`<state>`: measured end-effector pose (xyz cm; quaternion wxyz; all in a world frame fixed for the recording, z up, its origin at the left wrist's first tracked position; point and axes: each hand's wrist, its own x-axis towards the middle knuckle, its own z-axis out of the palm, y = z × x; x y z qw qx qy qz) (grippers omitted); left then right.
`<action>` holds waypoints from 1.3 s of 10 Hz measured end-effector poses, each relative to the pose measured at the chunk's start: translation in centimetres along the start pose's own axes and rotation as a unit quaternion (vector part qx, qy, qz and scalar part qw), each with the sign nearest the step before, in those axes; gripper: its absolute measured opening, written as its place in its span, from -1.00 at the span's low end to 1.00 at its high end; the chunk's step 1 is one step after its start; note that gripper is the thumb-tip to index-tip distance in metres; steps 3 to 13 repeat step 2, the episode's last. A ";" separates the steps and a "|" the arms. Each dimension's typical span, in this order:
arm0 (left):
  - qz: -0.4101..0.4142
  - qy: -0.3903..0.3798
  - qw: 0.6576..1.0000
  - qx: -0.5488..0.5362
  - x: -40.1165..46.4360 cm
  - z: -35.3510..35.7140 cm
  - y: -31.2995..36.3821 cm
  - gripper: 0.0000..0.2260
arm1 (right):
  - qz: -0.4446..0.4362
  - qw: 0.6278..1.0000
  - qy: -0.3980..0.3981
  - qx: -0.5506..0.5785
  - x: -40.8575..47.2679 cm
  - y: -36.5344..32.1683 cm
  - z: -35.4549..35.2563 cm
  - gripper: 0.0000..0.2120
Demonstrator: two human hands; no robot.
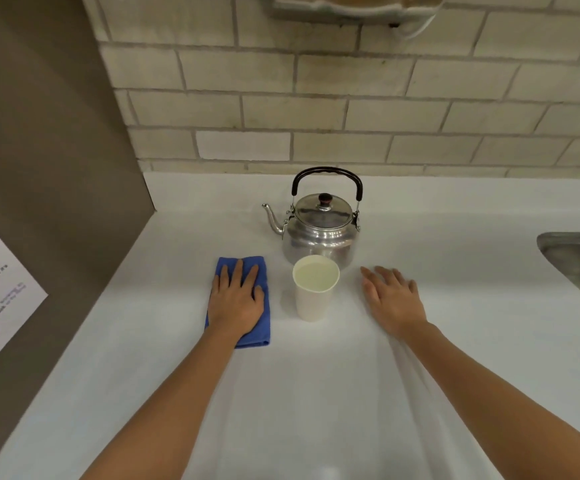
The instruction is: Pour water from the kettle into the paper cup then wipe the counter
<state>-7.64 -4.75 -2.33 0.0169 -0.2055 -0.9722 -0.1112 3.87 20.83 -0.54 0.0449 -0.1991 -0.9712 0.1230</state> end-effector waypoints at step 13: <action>-0.004 -0.025 0.999 -0.046 0.7 -2.0 0.5 -0.51 | 0.004 0.999 0.045 0.012 0.6 -1.5 -2.7 -0.57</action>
